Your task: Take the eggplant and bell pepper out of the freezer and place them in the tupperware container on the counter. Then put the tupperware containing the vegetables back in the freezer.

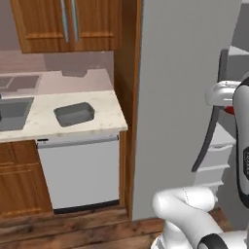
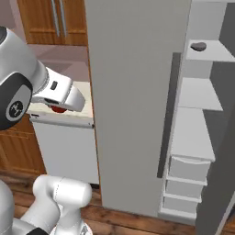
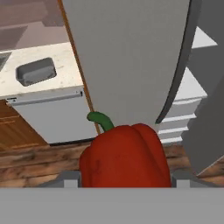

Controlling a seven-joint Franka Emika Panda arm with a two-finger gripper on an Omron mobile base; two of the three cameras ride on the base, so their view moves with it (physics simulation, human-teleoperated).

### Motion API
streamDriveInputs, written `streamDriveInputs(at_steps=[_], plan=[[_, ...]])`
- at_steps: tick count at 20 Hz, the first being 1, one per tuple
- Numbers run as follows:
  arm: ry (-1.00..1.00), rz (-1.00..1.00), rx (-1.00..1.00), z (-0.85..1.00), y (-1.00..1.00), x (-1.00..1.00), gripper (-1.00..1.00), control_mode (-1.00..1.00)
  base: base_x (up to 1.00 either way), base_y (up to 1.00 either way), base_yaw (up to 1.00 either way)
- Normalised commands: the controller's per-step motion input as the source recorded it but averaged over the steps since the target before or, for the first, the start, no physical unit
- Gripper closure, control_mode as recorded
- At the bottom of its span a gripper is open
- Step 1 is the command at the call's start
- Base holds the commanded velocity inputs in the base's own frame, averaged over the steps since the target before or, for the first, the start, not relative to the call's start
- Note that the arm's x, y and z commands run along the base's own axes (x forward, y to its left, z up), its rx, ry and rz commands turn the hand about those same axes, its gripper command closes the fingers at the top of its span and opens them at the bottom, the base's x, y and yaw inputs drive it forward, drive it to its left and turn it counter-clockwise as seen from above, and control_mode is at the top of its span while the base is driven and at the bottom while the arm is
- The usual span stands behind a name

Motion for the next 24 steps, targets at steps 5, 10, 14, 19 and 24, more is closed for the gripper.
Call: streamDriveInputs(at_steps=[5,10,14,19,24], plan=[[0.00,0.00,0.00,0.00,0.00,0.00,1.00,1.00,0.45,1.00,-0.01],[0.00,0.00,0.00,0.00,0.00,0.00,1.00,1.00,0.69,1.00,-0.04],[0.00,0.00,0.00,0.00,0.00,0.00,1.00,1.00,0.83,0.99,-0.05],[0.00,0.00,0.00,0.00,0.00,0.00,1.00,1.00,0.86,0.58,-0.09],[0.04,-0.03,0.00,-0.30,0.00,0.09,1.00,-1.00,0.39,0.13,-0.06]])
